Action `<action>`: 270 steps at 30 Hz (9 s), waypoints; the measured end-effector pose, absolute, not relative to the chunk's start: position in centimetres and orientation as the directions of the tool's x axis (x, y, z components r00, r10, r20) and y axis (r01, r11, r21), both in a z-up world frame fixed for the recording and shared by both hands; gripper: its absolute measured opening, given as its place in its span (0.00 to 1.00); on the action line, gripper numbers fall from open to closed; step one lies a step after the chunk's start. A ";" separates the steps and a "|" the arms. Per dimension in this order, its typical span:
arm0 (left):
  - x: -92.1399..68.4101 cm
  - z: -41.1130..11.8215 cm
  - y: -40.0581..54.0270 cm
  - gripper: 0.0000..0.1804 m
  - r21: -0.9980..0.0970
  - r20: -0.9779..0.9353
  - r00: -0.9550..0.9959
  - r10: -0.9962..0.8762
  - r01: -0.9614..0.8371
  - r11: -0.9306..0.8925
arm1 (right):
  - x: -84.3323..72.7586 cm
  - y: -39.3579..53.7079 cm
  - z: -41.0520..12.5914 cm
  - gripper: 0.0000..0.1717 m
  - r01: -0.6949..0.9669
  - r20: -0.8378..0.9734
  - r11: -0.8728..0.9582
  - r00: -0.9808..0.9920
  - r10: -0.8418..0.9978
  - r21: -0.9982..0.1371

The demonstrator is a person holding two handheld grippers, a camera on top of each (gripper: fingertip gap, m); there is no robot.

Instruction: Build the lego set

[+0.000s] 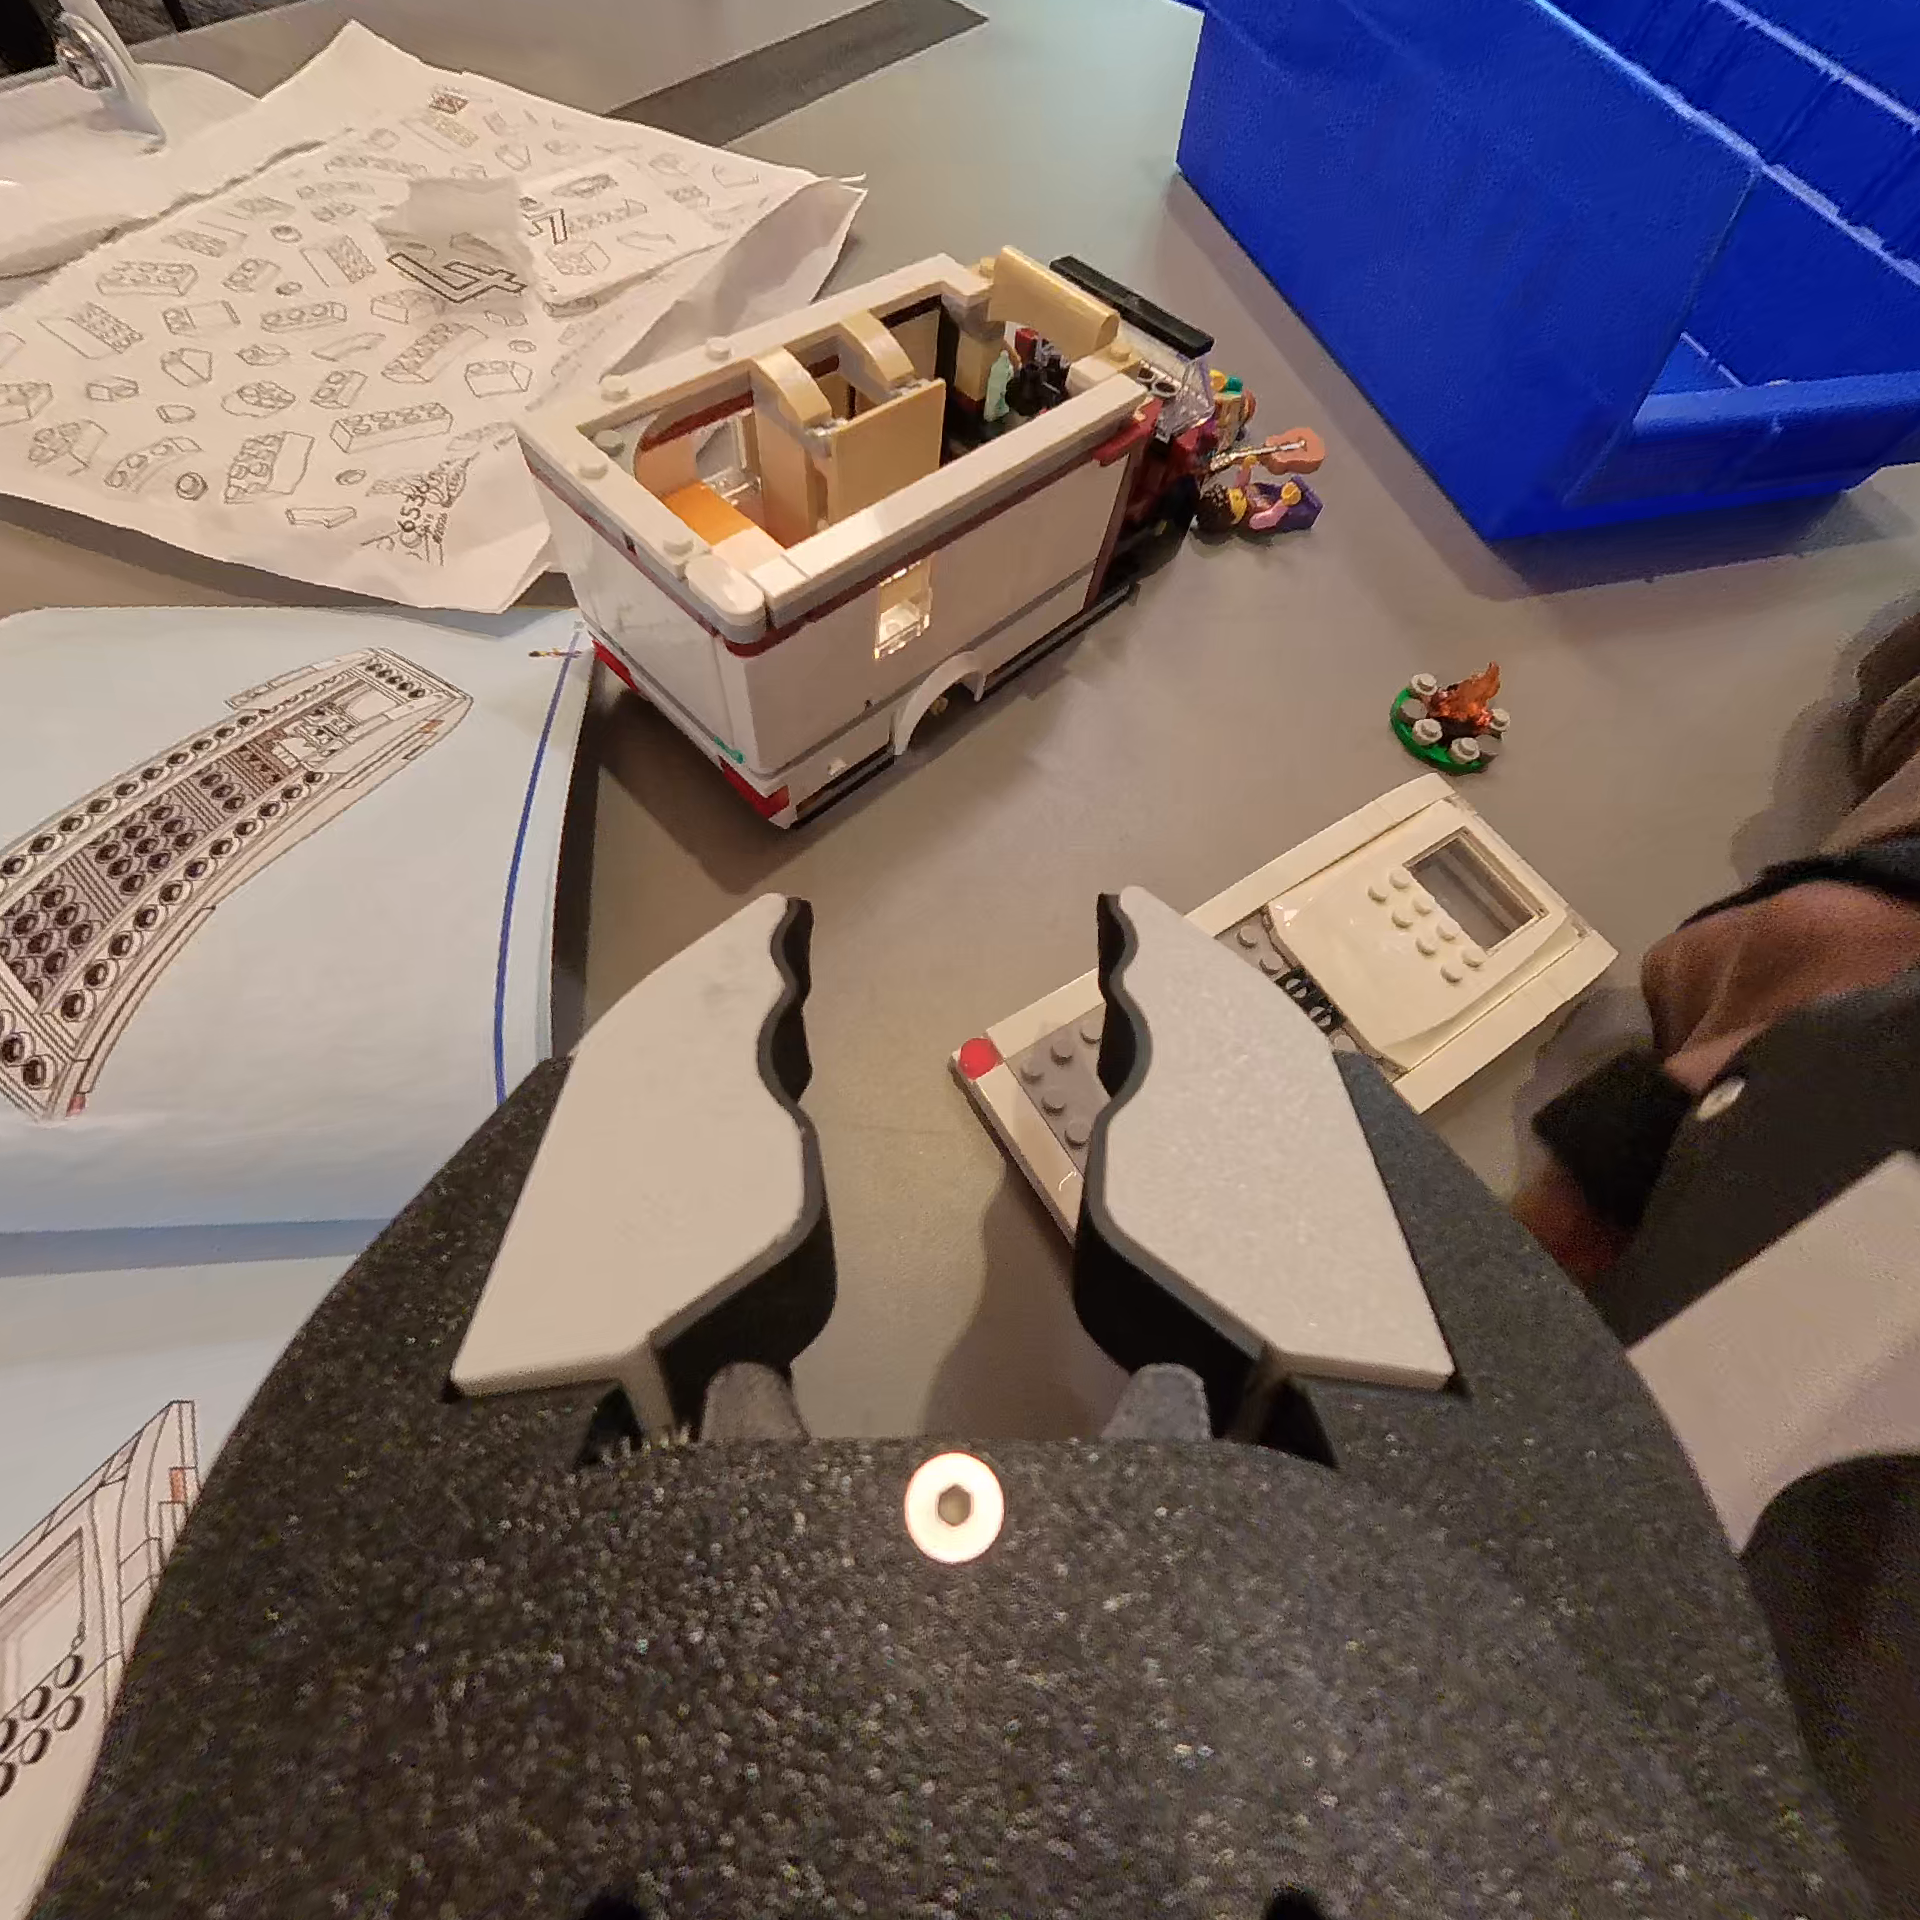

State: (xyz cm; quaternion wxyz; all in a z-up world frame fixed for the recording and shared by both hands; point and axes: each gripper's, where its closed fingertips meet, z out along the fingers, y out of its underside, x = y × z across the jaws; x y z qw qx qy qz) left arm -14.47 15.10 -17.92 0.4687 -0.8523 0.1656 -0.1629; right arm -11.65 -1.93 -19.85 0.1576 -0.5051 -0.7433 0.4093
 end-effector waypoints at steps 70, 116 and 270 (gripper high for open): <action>-13.9 -19.1 14.7 0.29 -0.814 -0.059 0.893 -0.446 -0.301 -0.497 | 15.8 21.6 -14.4 0.02 0.977 0.140 0.212 -0.206 0.968 -0.029; -14.5 -18.9 14.8 0.29 -0.821 -0.034 0.908 -0.419 -0.264 -0.506 | 22.1 27.5 -13.4 0.13 0.950 0.169 0.156 -0.113 0.979 -0.269; -15.5 -19.0 13.7 0.27 -0.814 -0.107 0.934 -0.342 -0.279 -0.509 | 26.7 26.9 -21.8 0.04 0.875 -0.029 0.301 -0.314 0.949 0.378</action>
